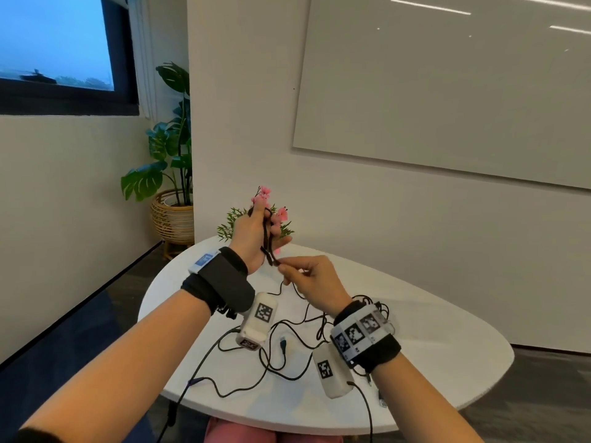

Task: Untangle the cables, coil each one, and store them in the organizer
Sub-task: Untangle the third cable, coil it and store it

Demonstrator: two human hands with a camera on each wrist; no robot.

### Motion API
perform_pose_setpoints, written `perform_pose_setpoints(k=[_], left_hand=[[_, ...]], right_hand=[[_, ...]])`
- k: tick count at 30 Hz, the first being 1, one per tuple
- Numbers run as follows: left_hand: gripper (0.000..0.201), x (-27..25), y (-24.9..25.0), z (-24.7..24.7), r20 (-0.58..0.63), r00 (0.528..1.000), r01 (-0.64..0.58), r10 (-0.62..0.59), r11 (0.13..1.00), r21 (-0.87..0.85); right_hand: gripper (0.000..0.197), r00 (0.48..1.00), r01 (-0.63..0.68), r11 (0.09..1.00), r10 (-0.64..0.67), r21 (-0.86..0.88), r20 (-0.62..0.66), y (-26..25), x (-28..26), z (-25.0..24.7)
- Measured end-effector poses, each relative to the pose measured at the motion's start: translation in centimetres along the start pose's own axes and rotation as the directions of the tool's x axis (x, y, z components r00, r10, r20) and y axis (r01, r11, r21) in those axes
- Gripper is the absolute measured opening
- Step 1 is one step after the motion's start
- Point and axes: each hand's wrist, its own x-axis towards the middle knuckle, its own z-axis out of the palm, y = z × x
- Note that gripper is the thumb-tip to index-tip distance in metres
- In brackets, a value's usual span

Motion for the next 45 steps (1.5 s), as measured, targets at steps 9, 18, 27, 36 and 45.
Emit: perform_pose_setpoints(k=[9, 18, 27, 36, 45], left_hand=[[0.034, 0.6, -0.9, 0.3, 0.125, 0.992, -0.028, -0.026, 0.911, 0.411], [0.043, -0.6, -1.7, -1.0, 0.323, 0.945, -0.310, -0.048, 0.181, 0.933], [0.034, -2.7, -2.5, -0.7, 0.502, 0.784, -0.293, -0.365, 0.496, 0.818], [0.034, 0.4, -2.4, -4.4, 0.224, 0.969, 0.060, -0.108, 0.976, 0.211], [0.036, 0.3, -3.4, -2.2, -0.093, 0.994, 0.039, -0.055, 0.986, -0.163]], right_hand=[[0.047, 0.940, -0.223, 0.971, 0.236, -0.080, 0.246, 0.9, -1.2, 1.5], [0.013, 0.936, 0.063, 0.968, 0.028, -0.244, 0.351, -3.3, 0.0, -3.5], [0.015, 0.999, -0.043, 0.999, 0.044, 0.018, -0.030, -0.9, 1.4, -5.1], [0.009, 0.978, -0.098, 0.980, 0.126, 0.171, -0.166, 1.0, 0.3, -4.8], [0.039, 0.966, -0.234, 0.967, 0.219, 0.099, 0.137, 4.0, -3.1, 2.7]])
